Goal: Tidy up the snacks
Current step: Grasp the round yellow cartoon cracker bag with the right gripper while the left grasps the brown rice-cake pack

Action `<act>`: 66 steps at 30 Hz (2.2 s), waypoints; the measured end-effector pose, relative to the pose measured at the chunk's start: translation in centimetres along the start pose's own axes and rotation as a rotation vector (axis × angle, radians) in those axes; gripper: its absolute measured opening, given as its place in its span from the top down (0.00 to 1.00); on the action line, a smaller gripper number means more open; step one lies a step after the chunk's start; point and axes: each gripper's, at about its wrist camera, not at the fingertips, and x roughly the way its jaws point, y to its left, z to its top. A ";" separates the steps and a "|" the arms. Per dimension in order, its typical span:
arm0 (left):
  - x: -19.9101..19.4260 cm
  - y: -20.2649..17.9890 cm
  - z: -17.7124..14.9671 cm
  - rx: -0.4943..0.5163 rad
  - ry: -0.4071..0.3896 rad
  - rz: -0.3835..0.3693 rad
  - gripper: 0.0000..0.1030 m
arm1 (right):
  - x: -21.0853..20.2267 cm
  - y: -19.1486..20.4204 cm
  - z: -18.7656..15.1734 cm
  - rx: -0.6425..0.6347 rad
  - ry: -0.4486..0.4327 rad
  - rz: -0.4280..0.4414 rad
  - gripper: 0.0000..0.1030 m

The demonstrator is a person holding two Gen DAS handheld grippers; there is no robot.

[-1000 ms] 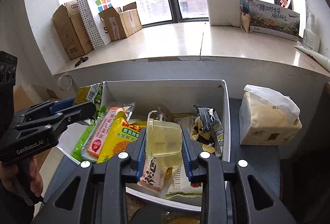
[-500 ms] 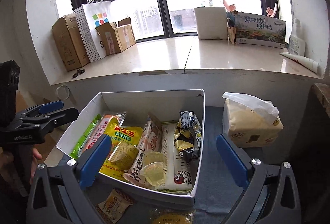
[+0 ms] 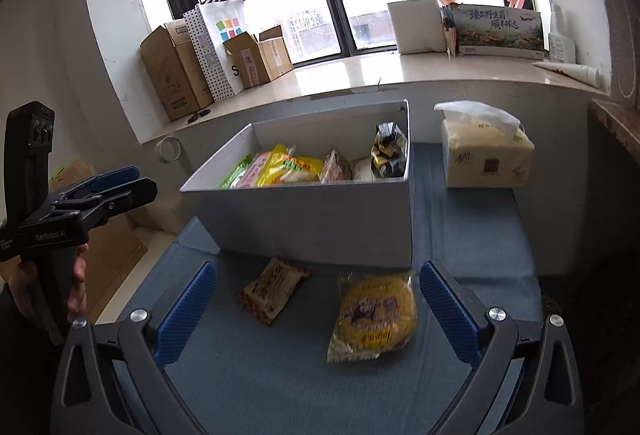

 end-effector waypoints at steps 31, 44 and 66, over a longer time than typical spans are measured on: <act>1.0 -1.9 -7.5 -0.022 0.172 -0.022 0.00 | 11.6 -1.3 -3.6 -0.091 0.264 -0.259 0.23; 13.1 -4.9 -6.8 0.024 0.330 -0.038 0.00 | -1.2 -3.4 -4.3 0.015 0.101 -0.260 0.23; 12.9 -5.8 -5.3 0.034 0.296 0.001 0.52 | -4.2 -2.4 -7.1 0.087 0.073 -0.227 0.23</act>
